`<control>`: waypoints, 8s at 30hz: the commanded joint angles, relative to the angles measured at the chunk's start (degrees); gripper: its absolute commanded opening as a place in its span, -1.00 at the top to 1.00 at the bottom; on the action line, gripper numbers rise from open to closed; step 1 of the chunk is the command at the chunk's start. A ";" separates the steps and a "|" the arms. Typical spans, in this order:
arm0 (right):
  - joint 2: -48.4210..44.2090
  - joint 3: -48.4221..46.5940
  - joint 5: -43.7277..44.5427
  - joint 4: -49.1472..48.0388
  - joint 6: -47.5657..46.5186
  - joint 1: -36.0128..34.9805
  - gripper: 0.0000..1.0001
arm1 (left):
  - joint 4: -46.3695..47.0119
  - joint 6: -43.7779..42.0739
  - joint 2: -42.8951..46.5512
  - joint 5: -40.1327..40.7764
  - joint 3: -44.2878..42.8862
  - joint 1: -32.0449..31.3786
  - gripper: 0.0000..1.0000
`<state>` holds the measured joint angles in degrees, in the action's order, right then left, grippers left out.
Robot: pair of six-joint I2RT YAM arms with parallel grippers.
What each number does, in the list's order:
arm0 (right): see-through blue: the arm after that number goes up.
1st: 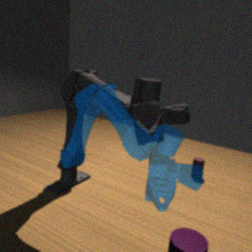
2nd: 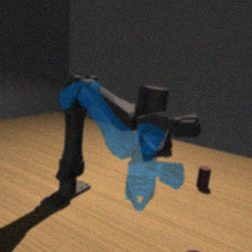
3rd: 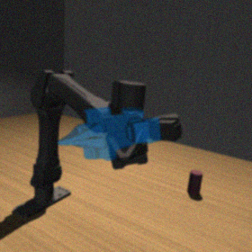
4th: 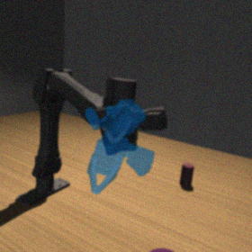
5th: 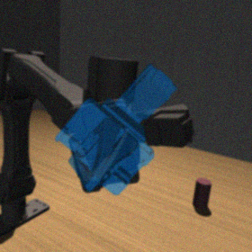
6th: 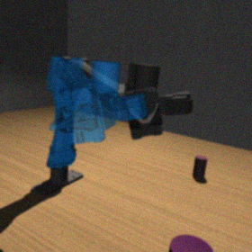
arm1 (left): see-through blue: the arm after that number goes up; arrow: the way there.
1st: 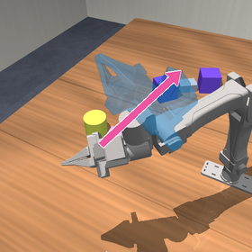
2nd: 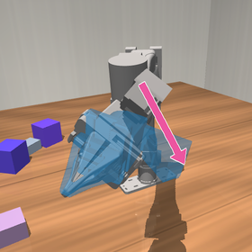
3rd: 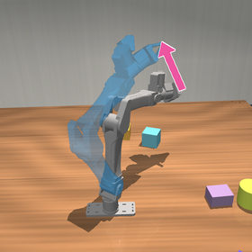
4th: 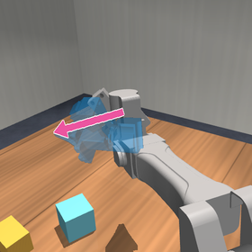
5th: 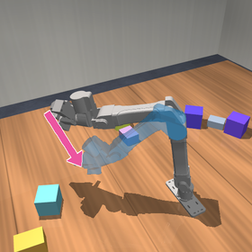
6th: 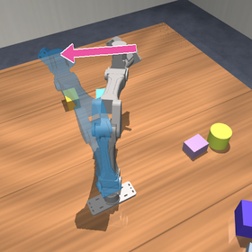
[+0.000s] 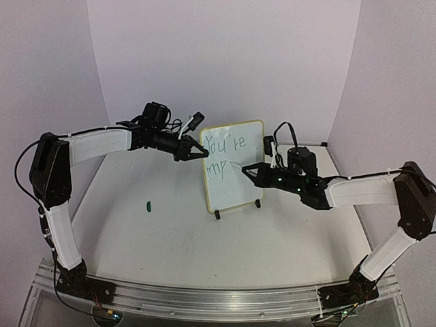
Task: Write a sentence on the whiteboard
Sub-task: Pick up the sentence from the whiteboard.
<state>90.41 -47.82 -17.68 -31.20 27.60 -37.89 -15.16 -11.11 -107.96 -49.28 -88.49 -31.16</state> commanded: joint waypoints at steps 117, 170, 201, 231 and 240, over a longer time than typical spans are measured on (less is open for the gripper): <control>-0.60 -3.24 -8.85 -0.49 -4.00 5.04 1.00 | -6.26 -2.24 -0.80 -0.07 -0.48 -2.24 1.00; -1.74 0.36 -7.14 3.67 -1.49 5.03 1.00 | -6.53 -2.21 -0.49 -0.03 -0.90 -2.42 1.00; -3.87 -0.88 -3.14 -0.04 -1.33 5.01 1.00 | -6.63 -2.31 -0.37 0.13 -0.89 -2.60 1.00; -7.42 3.49 -1.80 0.14 -0.09 5.05 1.00 | -6.71 -2.39 -0.24 0.20 -0.87 -2.68 1.00; -4.64 1.89 -2.12 0.17 -0.03 5.05 1.00 | -6.79 -2.50 -0.39 0.35 -0.97 -2.68 1.00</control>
<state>84.91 -44.01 -20.01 -29.45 27.11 -33.04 -15.51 -12.16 -107.96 -48.38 -88.92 -32.21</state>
